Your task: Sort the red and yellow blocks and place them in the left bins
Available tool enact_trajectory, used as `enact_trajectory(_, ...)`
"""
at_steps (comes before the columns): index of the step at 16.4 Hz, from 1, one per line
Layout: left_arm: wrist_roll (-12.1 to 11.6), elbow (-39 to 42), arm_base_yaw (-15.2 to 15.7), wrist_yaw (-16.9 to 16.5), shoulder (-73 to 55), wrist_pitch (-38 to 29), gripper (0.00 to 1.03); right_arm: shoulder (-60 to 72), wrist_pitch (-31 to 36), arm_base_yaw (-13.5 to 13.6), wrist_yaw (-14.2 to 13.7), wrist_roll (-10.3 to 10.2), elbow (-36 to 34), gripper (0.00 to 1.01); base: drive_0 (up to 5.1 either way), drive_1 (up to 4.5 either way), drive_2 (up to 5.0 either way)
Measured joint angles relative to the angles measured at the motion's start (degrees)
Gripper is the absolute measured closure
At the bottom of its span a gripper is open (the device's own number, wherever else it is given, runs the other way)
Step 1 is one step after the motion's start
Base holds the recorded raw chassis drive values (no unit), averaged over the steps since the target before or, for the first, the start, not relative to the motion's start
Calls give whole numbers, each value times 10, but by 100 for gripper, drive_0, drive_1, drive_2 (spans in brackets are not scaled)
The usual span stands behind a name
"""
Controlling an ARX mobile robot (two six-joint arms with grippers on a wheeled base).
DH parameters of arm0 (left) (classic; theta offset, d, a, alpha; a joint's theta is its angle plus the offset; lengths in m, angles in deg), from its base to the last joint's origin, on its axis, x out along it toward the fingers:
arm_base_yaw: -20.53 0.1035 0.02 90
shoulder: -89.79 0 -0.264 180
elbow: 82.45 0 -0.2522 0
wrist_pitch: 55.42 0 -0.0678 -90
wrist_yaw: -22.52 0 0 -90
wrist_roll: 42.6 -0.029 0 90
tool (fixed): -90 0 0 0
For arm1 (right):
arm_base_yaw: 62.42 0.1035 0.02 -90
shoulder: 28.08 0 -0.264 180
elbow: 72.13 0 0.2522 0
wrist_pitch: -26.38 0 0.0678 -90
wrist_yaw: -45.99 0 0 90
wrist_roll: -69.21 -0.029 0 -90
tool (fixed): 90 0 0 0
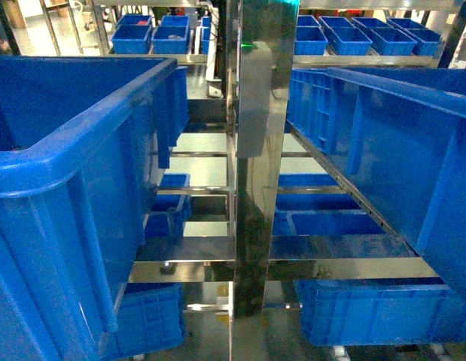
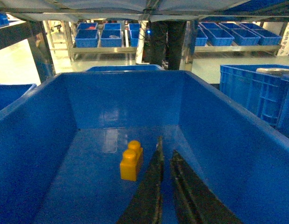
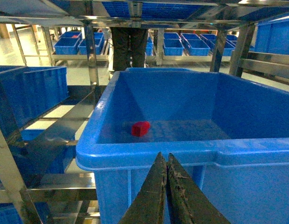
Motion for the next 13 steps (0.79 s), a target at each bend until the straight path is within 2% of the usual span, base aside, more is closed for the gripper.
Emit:
enact_trajectory(1,1,24,0,0,24,-9,101,-9,3,0,0,1,-16,99,0,0,0)
enact_trajectory(3,2,56,0,0,51,-13,101,-18,5,0,0,1,-33,99,0,0,0)
enact_trajectory(7,3,91,0,0,101,-9,99,-24,8,0,0,1,-37,63,0,0,0)
enact_trajectory(8,3,93,0,0,104,-9,86,-24,8,0,0,1,-37,50,0,0,0)
enact_trajectory(9,3,93,0,-1,104,-9,79,-24,8,0,0,1,-37,43,0,0,0)
enact_trajectory(13,2,93,-2,-4,104,-9,36,-24,8,0,0,1,-38,1,0,0,0)
